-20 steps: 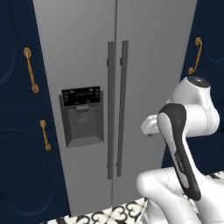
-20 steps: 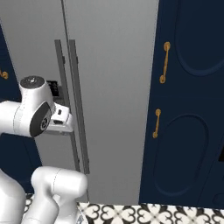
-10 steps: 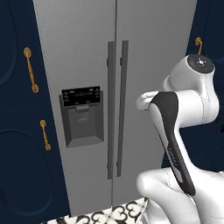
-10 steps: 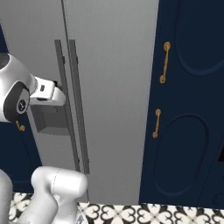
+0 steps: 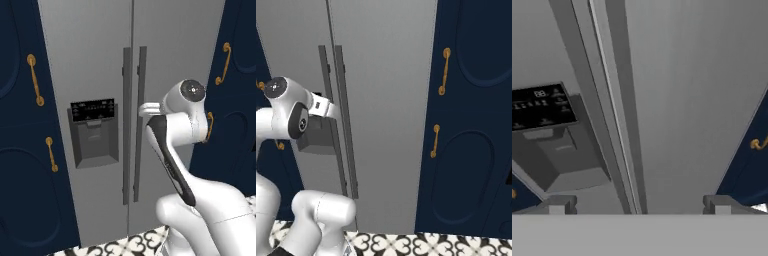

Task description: Grab a lemon wedge from the fridge and one ice cube from the ice bowl, and put them in the glass of lemonade.

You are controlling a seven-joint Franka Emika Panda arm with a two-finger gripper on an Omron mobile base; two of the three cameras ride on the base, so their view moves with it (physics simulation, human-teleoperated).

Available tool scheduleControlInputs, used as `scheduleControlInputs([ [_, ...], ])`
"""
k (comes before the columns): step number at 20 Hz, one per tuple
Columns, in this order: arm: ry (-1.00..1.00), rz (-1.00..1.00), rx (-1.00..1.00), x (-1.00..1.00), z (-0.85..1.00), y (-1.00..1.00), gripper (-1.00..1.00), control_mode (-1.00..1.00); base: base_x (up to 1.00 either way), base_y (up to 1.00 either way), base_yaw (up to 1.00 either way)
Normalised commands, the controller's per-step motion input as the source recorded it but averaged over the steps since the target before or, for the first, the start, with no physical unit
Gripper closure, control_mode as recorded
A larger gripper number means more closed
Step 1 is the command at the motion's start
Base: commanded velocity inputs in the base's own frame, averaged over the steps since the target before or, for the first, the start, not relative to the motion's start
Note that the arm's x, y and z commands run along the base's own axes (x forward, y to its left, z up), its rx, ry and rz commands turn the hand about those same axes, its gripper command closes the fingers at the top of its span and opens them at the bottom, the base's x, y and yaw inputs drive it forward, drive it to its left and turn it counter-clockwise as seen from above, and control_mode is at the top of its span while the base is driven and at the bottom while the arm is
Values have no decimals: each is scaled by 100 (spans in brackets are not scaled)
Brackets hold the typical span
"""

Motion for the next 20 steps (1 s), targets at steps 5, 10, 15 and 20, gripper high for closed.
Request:
scheduleControlInputs([
  [5,17,1,5,93,-14,-22,-100,-100,0,0,0],
  [10,37,22,-6,54,26,-3,-100,-100,0,0,0],
  [15,-1,6,0,50,-11,11,-100,-100,0,0,0],
  [20,0,0,0,100,-22,14,-100,-100,0,0,0],
])
